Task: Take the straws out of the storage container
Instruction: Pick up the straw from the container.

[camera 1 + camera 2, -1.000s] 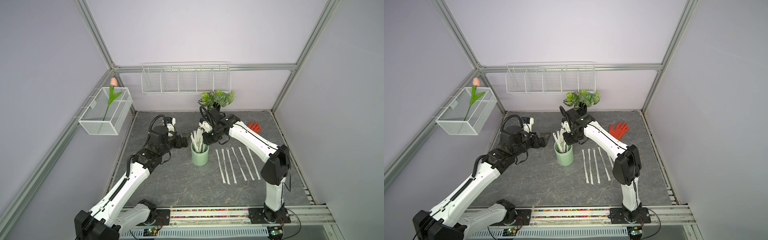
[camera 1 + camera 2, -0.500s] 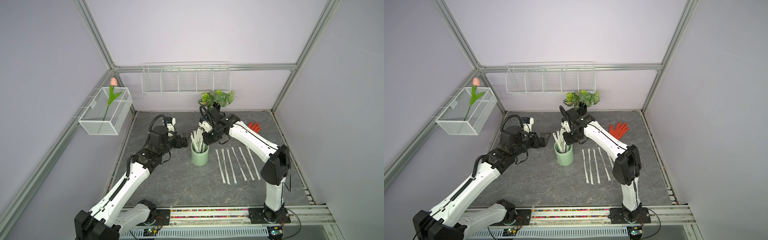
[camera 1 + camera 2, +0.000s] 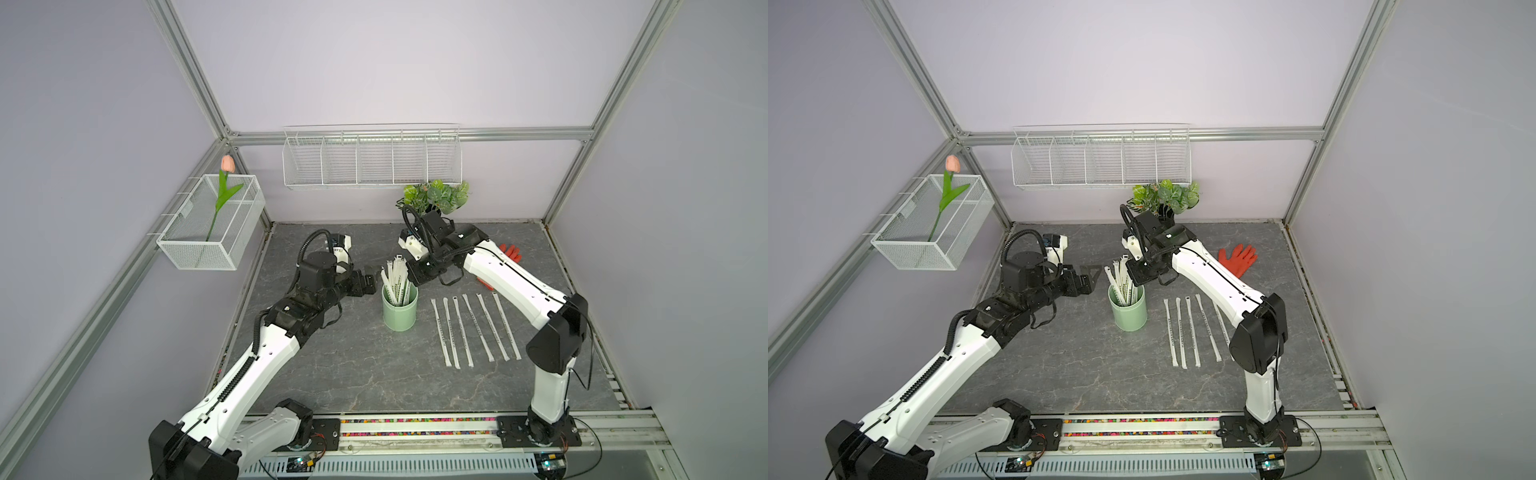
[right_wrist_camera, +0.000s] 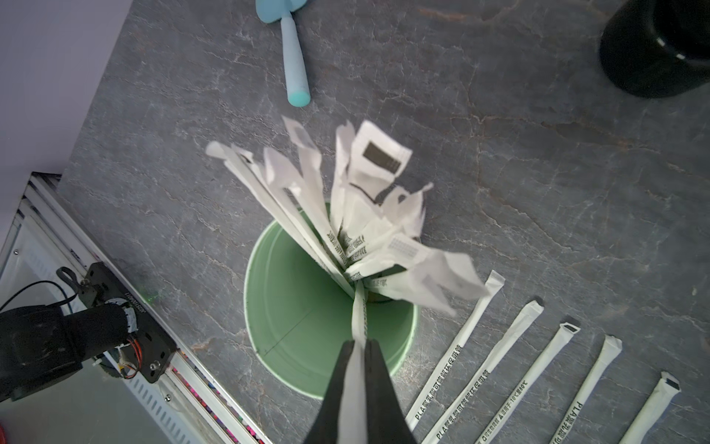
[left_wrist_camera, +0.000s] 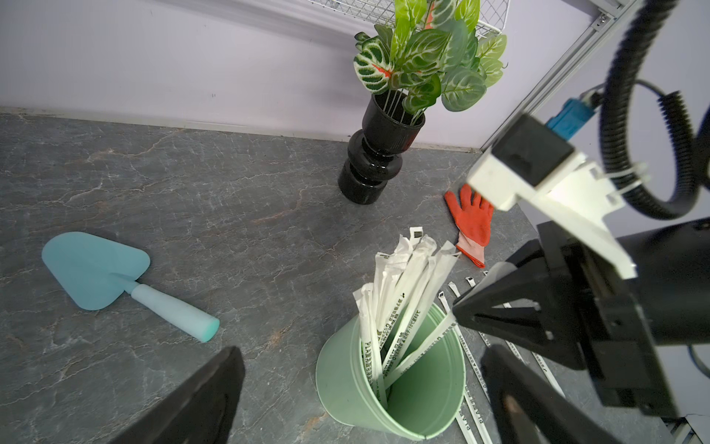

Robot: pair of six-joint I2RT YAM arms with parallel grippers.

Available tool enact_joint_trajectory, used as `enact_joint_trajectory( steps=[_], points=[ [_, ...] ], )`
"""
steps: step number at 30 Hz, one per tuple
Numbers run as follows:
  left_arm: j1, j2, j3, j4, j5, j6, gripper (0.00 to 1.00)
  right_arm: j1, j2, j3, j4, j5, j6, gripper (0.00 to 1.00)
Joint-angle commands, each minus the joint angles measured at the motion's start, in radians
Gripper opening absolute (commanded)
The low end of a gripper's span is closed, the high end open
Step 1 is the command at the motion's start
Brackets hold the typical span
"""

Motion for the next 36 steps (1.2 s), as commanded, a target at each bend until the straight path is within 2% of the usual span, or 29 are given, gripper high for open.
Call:
enact_joint_trajectory(
  steps=[1, 22, 36],
  points=[
    [-0.006, -0.001, 0.004, 0.014, 0.009, -0.011, 1.0, 0.007, -0.053, 0.049, -0.05, 0.012, -0.03, 0.08],
    [-0.006, 0.008, 0.004, 0.017, 0.016, -0.012, 1.0, 0.006, -0.099, 0.204, -0.197, 0.048, -0.087, 0.08],
    [-0.006, 0.014, 0.002, 0.023, 0.026, -0.019, 1.0, -0.01, -0.193, 0.28, -0.259, -0.005, -0.095, 0.08]
  ],
)
